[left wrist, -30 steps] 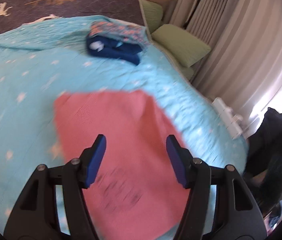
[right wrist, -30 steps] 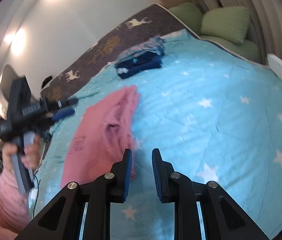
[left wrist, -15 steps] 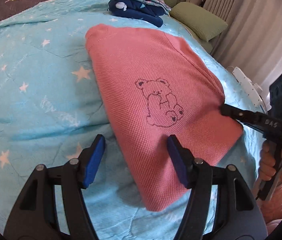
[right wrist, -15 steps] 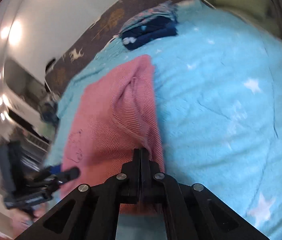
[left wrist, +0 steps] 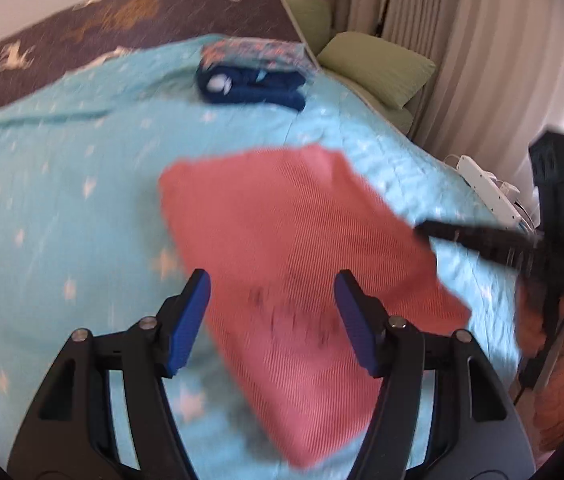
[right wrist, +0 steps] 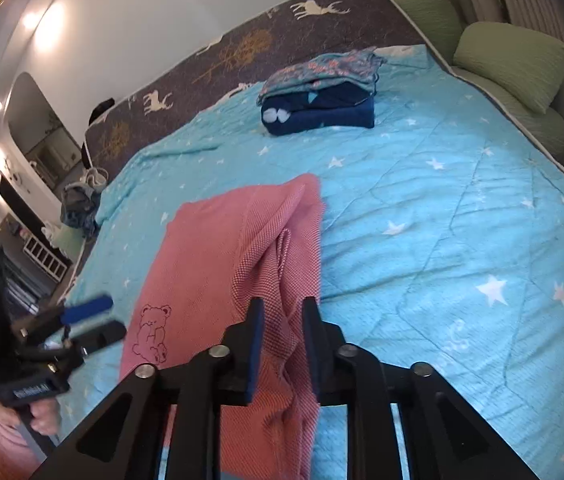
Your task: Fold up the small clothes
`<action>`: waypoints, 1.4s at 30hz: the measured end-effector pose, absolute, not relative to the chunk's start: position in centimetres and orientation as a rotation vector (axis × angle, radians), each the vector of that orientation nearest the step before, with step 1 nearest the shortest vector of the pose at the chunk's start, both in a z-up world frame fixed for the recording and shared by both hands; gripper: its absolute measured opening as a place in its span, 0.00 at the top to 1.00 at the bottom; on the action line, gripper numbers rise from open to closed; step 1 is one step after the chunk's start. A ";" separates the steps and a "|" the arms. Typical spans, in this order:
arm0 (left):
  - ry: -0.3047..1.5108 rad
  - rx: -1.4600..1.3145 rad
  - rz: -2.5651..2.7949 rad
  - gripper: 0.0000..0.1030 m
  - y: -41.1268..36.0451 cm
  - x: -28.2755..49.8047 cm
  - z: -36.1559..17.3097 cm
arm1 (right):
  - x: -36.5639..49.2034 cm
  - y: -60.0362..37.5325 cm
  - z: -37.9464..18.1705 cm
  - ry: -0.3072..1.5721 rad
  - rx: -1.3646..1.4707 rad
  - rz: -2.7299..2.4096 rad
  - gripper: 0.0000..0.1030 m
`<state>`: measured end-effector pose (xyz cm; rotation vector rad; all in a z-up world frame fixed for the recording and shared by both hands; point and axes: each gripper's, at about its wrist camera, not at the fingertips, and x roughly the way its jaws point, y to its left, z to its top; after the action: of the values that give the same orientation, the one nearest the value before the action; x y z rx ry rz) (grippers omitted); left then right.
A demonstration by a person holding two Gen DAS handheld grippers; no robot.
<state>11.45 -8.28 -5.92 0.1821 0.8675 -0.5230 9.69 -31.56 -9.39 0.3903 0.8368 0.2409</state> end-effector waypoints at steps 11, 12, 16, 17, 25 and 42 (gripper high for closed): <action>1.016 0.273 -0.664 0.31 -20.4 23.1 -8.6 | 9.2 -32.1 -11.2 0.847 0.469 0.301 0.79; 1.046 0.290 -0.668 0.38 -21.3 23.6 -9.4 | 9.2 -32.2 -11.4 0.846 0.476 0.307 0.79; 1.098 0.318 -0.659 0.95 -22.2 24.2 -10.9 | 9.1 -32.2 -11.2 0.823 0.468 0.319 0.94; 1.062 0.298 -0.637 0.95 -21.8 24.4 -10.5 | 9.0 -32.1 -11.1 0.817 0.459 0.309 0.94; 1.039 0.054 -0.597 0.99 -17.0 27.5 -8.8 | 7.6 -35.5 -14.1 0.884 0.575 0.202 0.98; 0.919 0.123 -0.535 0.44 -10.0 15.7 -7.7 | 9.7 -29.8 -8.9 0.775 0.354 0.272 0.85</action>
<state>15.74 -10.01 -7.75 0.1228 0.9191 -0.5349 9.74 -29.84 -8.88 0.3542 0.7746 0.2718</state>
